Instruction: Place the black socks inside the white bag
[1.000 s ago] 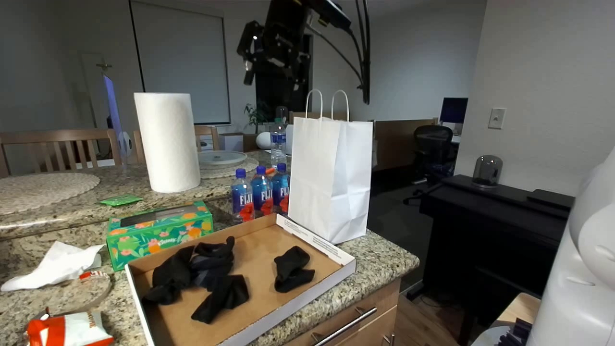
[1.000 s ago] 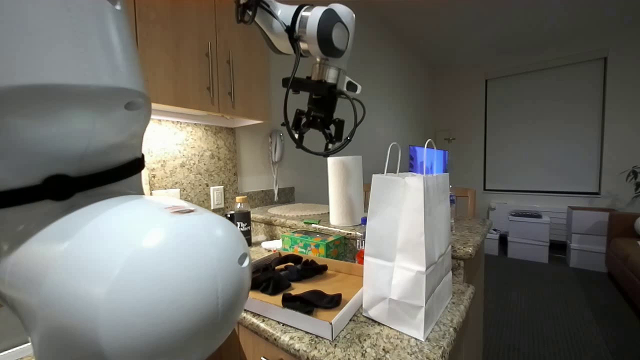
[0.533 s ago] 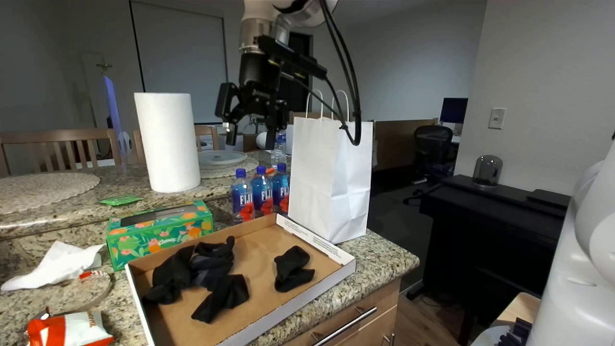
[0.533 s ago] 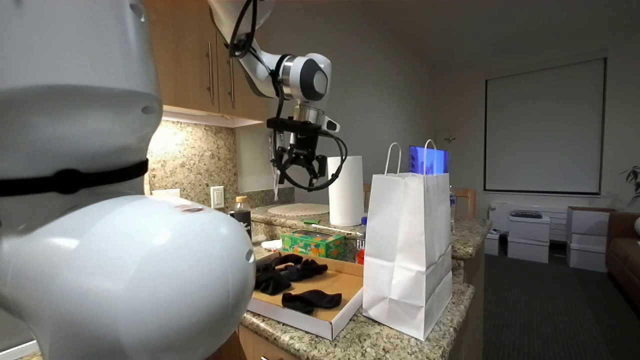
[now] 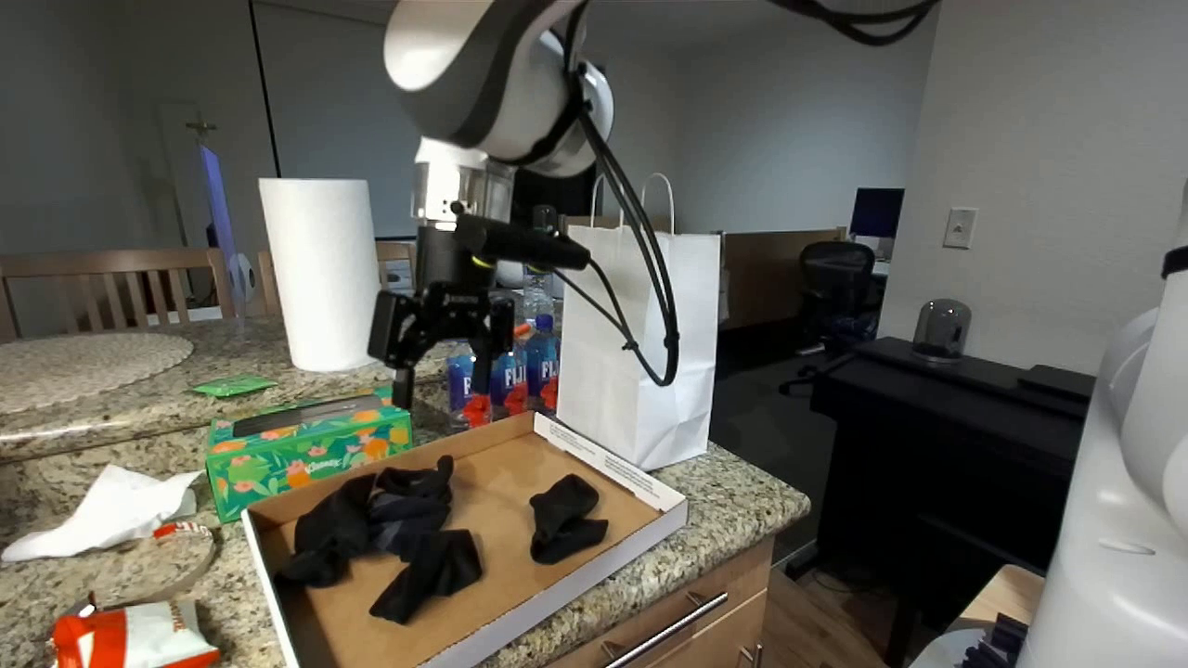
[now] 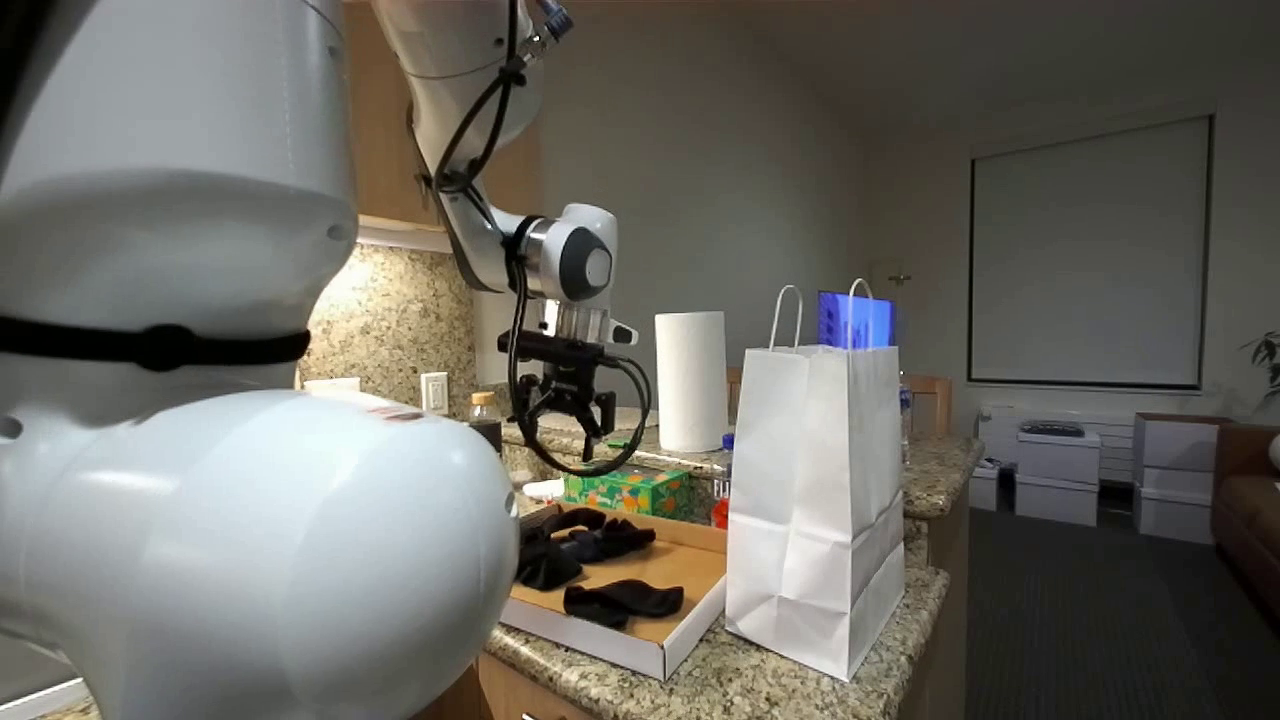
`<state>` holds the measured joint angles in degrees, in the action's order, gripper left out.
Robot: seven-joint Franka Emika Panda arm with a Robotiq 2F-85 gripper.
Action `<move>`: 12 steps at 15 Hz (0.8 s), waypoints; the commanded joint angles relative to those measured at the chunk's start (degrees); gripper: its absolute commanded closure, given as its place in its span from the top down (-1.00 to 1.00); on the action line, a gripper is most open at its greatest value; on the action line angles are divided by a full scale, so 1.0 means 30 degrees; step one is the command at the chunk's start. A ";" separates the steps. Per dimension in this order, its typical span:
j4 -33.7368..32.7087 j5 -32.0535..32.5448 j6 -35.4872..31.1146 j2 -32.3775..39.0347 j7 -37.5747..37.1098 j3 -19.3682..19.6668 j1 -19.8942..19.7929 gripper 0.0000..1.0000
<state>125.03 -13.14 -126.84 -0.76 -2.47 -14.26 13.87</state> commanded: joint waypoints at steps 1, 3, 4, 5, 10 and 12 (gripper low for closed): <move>0.0817 0.1188 -0.3059 0.1309 -0.0994 -0.0321 0.0398 1.00; 0.0902 0.2214 -0.4231 0.2191 -0.1695 -0.0333 0.0650 1.00; 0.0905 0.2546 -0.4527 0.2597 -0.1989 -0.0330 0.0797 1.00; 0.0867 0.2814 -0.4686 0.2964 -0.2190 -0.0330 0.0917 1.00; 0.0779 0.4094 -0.4738 0.4447 -0.3102 -0.0210 0.1575 1.00; 0.0773 0.4376 -0.4622 0.4852 -0.3261 -0.0169 0.1778 1.00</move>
<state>127.07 -2.56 -139.79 12.40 -9.75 -15.14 18.16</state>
